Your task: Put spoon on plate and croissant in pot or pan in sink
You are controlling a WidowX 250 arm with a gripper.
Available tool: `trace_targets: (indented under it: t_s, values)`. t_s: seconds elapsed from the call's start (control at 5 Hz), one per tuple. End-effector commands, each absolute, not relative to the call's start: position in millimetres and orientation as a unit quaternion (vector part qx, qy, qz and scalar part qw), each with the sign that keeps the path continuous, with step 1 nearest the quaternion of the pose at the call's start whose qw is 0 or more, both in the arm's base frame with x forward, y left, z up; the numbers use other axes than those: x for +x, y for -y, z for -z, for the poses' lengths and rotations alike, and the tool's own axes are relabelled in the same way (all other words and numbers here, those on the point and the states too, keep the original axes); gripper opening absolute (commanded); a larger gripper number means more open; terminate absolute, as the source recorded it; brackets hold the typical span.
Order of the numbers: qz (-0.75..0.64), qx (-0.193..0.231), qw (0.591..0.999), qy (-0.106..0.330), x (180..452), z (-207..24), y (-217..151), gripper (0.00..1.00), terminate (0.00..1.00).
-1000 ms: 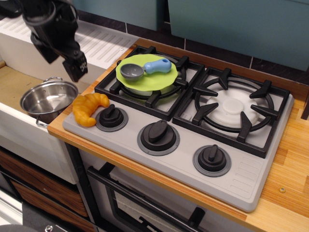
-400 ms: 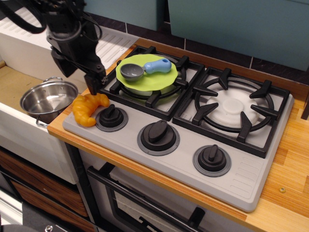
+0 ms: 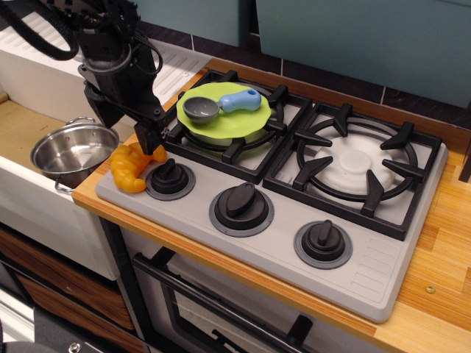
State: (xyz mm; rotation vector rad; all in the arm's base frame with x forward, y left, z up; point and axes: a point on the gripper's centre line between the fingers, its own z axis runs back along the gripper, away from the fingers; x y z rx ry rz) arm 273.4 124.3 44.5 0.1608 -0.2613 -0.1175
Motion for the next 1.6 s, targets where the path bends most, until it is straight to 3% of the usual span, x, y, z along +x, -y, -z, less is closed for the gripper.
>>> trace_targets:
  t_s: [0.0, 0.8, 1.0, 1.4]
  values:
    - [0.062, 0.086, 0.985, 0.139, 265.3, -50.6, -120.4, 1.0, 0.0]
    - [0.088, 0.058, 0.983, 0.153, 269.4, -28.2, -136.3, 1.0, 0.0]
    - [0.09, 0.045, 0.985, 0.142, 272.3, -27.6, -139.9, 0.0, 0.0]
    - [0.106, 0.039, 0.988, 0.103, 268.7, -59.0, -148.9, 0.0, 0.0]
